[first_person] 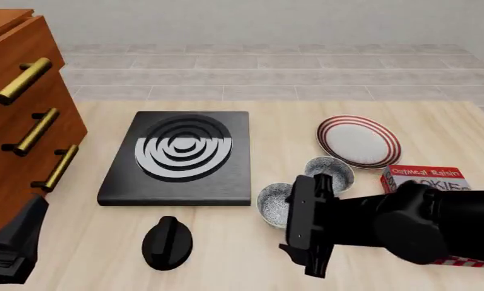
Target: Pick the akita bowl from table center and place it on the plate.
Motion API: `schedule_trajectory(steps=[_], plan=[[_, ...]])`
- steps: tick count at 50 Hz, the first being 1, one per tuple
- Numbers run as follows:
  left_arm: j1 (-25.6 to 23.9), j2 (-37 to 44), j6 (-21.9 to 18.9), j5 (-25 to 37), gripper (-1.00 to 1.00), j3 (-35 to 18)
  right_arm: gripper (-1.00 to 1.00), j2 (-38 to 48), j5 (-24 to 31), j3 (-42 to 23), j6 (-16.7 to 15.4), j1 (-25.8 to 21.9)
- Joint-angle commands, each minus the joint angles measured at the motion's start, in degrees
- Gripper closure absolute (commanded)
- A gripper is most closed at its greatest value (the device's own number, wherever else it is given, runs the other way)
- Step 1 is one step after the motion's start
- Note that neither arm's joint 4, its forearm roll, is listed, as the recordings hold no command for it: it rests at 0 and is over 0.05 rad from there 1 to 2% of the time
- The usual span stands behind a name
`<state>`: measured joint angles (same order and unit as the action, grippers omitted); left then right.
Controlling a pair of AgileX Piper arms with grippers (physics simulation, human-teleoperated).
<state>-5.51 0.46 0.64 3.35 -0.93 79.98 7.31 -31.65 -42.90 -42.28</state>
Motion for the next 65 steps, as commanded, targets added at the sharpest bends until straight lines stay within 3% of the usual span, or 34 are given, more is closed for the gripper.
schedule_trajectory(steps=[1,21,65], plan=[[-0.2,0.3,-0.2,-0.4,-1.0,0.2,-1.0,3.6,-1.8,-0.4,-0.9,0.0],[-0.5,0.4,-0.3,-0.6,-1.0,0.5,-1.0,7.6,-5.0,-0.7,-2.7,3.8],[-0.7,0.9,-0.1,-0.8,-1.0,0.5,-1.0,14.4,-7.6,-2.7,-0.7,1.9]])
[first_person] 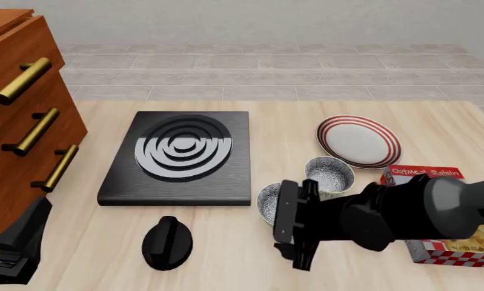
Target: Pick the akita bowl from table center and place it on the plate.
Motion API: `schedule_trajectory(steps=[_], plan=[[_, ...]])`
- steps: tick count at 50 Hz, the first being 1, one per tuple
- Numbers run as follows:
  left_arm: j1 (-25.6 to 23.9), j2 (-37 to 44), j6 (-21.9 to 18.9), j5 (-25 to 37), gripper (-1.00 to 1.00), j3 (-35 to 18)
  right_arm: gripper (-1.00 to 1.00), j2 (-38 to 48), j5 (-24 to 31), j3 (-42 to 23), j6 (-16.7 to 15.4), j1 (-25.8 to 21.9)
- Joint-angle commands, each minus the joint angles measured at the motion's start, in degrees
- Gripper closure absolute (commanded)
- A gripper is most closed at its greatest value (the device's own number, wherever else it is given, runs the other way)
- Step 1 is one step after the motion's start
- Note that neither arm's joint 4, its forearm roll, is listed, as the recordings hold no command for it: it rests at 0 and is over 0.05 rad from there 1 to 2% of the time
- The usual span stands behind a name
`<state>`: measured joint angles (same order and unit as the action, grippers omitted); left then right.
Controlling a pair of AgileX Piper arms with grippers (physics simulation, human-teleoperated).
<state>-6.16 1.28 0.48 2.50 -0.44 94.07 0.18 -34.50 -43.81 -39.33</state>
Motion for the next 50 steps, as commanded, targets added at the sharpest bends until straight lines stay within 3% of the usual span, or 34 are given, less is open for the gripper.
schedule_trajectory(steps=[1,4,5,34,47,50], plan=[[-0.1,0.0,0.0,0.1,-1.0,0.0,-1.0,-0.2,-0.5,0.4,-0.1,-1.5],[-0.1,0.2,0.0,-0.2,-1.0,0.2,-1.0,-1.5,0.2,0.4,0.0,-2.1],[-0.1,0.2,0.0,-0.2,-1.0,0.2,1.0,-1.8,0.2,0.5,0.1,-2.3],[-0.1,0.1,-0.1,0.1,-1.0,0.0,1.0,-10.2,6.3,0.9,-0.1,-6.2],[-0.3,-0.2,-0.1,0.4,-1.0,0.0,1.0,-18.6,12.8,-1.4,-1.3,-5.2],[-0.2,0.0,-0.1,0.2,-1.0,0.0,1.0,-20.4,15.1,-3.4,-0.2,-5.5]])
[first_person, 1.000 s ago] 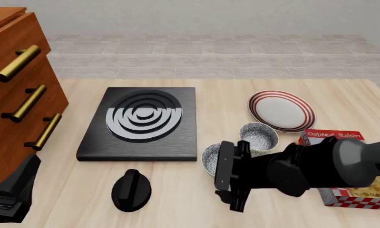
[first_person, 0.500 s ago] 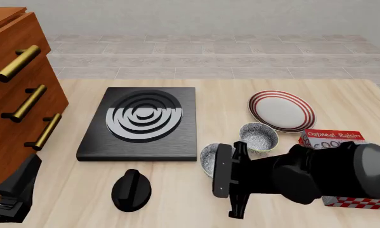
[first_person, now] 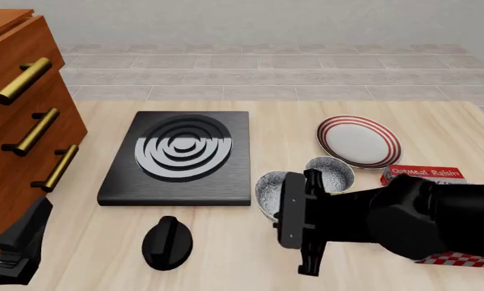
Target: Pick the akita bowl from table center and place it on the plate.
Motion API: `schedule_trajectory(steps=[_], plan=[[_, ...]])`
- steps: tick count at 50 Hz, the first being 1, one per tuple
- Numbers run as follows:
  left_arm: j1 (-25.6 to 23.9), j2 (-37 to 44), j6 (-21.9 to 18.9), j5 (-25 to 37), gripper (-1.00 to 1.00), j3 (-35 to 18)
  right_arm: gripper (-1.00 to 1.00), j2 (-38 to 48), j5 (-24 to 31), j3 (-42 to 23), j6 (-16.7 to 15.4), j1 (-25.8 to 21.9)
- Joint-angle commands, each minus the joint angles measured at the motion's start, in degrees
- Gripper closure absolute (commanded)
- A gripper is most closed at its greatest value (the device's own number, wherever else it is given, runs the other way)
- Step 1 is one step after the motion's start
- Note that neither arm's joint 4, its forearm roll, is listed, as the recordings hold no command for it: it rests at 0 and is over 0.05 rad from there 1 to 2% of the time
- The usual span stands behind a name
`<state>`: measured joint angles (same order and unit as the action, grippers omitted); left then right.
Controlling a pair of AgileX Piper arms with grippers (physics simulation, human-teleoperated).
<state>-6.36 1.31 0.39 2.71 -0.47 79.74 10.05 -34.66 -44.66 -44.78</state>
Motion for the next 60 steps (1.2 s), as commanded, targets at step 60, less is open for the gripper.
schedule_trajectory(steps=[60], plan=[[-0.1,0.4,0.3,-0.3,-1.0,0.1,1.0,6.0,12.9,-33.2,8.4,26.5]])
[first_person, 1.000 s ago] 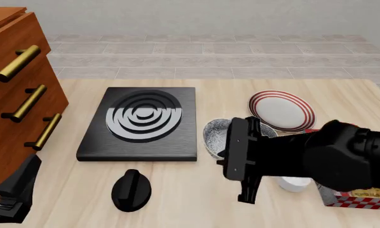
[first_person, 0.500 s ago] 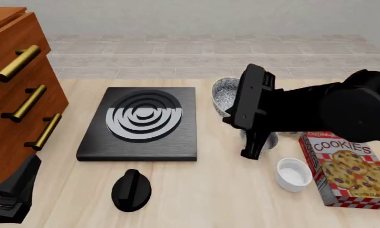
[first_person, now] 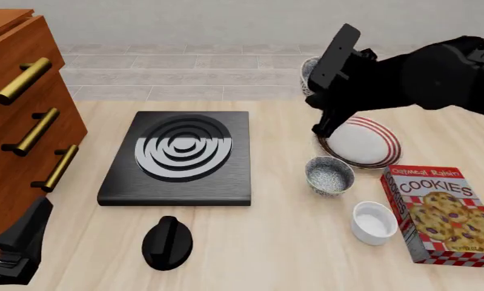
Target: Pick the akita bowl from table center and place it on the plate.
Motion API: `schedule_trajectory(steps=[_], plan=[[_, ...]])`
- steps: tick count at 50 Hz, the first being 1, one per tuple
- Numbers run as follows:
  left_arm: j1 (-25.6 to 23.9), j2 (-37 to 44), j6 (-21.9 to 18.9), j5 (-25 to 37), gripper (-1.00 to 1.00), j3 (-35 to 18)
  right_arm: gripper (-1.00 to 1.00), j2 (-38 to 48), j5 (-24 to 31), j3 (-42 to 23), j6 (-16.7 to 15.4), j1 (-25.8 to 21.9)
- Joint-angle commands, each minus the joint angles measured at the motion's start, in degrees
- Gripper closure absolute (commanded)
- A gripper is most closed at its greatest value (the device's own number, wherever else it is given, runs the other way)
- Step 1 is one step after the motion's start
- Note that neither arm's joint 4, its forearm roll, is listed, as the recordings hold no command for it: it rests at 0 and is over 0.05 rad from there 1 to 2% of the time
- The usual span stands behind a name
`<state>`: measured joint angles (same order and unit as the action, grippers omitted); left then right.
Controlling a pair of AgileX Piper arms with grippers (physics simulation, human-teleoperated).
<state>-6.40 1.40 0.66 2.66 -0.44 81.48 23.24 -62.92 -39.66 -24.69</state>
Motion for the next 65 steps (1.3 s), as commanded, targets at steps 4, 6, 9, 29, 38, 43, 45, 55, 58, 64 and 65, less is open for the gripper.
schedule_trajectory(steps=[4,6,9,29,38,43,45,55,58,64,65], plan=[[-0.1,0.5,0.0,-0.5,-1.0,0.1,1.0,6.4,-0.9,-6.1,4.8,9.1],[-0.1,0.3,0.0,-0.3,-1.0,0.1,1.0,7.2,-1.2,-6.3,5.5,9.6],[-0.4,0.8,0.0,-0.4,-1.0,0.2,1.0,8.6,-2.7,-6.1,5.9,11.9],[-0.5,2.1,-0.4,-1.3,-1.0,0.4,1.0,18.0,-5.8,-8.2,11.5,19.1],[-0.8,2.4,-0.6,-1.4,-1.0,0.4,1.0,21.8,-6.3,-8.8,13.4,21.0],[-1.0,2.5,-0.7,-1.3,-1.0,0.4,1.0,24.1,-6.6,-9.3,15.0,21.2],[-0.9,2.6,-0.7,-1.4,-1.0,0.4,1.0,24.6,-6.7,-9.4,15.4,21.0],[-1.1,3.0,-0.8,-1.7,-1.0,0.4,1.0,27.1,-6.0,-11.3,16.3,21.6],[-1.1,3.1,-0.8,-1.7,-1.0,0.4,1.0,27.6,-6.4,-10.9,16.0,21.8],[-1.4,3.3,-0.9,-1.8,-1.0,0.4,1.0,28.5,-7.3,-10.5,15.6,22.8],[-1.3,3.3,-0.9,-1.9,-1.0,0.4,1.0,28.5,-7.1,-10.6,15.5,22.7]])
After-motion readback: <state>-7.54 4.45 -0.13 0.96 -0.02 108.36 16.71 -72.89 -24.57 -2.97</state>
